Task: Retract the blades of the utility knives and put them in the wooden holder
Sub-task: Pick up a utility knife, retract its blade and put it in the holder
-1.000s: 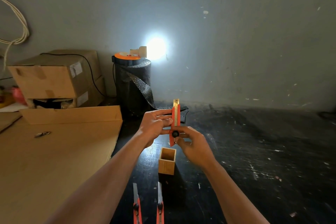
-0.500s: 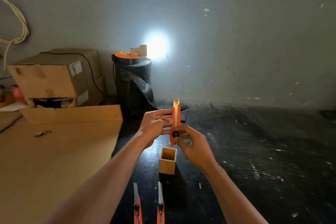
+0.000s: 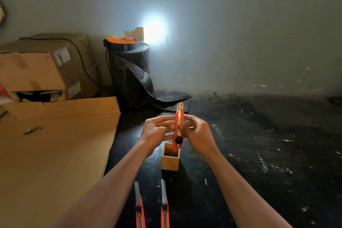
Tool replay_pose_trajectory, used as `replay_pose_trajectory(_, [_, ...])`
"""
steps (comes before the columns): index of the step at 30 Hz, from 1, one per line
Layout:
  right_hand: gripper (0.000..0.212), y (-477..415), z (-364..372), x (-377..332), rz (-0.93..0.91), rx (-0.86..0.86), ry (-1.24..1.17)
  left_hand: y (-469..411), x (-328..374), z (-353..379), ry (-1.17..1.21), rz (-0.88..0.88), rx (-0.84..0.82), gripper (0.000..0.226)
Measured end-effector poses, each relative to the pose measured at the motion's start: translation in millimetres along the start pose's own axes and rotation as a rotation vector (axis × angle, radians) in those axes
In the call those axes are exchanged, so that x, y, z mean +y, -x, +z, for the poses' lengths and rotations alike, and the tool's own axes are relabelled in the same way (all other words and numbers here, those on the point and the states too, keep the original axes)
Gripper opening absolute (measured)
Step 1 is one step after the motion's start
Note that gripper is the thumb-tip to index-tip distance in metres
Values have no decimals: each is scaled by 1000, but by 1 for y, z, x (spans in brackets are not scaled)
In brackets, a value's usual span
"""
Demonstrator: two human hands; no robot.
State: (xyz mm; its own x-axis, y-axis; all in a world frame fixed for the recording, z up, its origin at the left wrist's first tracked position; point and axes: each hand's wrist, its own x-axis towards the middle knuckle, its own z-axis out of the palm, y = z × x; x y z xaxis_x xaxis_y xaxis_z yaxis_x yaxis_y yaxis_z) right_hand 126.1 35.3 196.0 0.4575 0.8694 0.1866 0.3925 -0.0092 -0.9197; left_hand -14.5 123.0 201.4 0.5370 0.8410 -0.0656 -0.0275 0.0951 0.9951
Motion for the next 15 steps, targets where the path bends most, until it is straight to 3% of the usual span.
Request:
replay_pose_trajectory(4, [19, -23, 10, 34, 77, 8, 61, -25, -47, -9, -424, 37, 137, 34])
replay_pose_trajectory(7, [11, -39, 23, 59, 159, 22, 119, -37, -83, -9, -685, -1, 59, 68])
replay_pose_trajectory(9, [8, -47, 33, 77, 201, 26, 160, -46, -106, -11, -779, -37, -5, 86])
replay_pose_trajectory(15, [4, -60, 55, 122, 270, -46, 221, -66, -157, -21, -858, -73, -129, 104])
